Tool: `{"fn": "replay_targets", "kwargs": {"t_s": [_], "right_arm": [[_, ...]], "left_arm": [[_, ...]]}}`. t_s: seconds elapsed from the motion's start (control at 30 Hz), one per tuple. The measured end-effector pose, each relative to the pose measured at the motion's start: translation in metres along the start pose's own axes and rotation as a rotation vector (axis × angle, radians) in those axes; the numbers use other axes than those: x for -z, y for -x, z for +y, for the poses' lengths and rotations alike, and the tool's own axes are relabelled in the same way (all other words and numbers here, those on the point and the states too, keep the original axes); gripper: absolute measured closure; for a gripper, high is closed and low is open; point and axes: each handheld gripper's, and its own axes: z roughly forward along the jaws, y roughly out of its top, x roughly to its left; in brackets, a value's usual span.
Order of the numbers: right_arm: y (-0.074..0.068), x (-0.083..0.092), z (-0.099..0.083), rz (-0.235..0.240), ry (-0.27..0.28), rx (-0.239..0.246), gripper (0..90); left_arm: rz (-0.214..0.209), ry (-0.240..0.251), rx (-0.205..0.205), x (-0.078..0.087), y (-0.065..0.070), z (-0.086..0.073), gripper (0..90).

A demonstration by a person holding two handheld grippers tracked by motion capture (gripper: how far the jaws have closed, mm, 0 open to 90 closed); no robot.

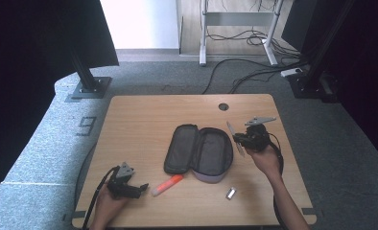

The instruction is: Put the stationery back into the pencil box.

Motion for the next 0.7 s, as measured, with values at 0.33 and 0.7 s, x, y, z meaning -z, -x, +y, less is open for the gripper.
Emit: {"fn": "replay_targets", "kwargs": {"t_s": [0.33,0.7], "right_arm": [[-0.017,-0.010,0.009,0.036,0.003,0.029,78.2],[-0.036,-0.036,0.010,0.071,-0.021,0.055,78.2]], "left_arm": [[0.001,0.001,0.000,0.000,0.000,0.000,8.7],[0.001,0.000,-0.001,0.000,0.000,0.000,8.7]]}}
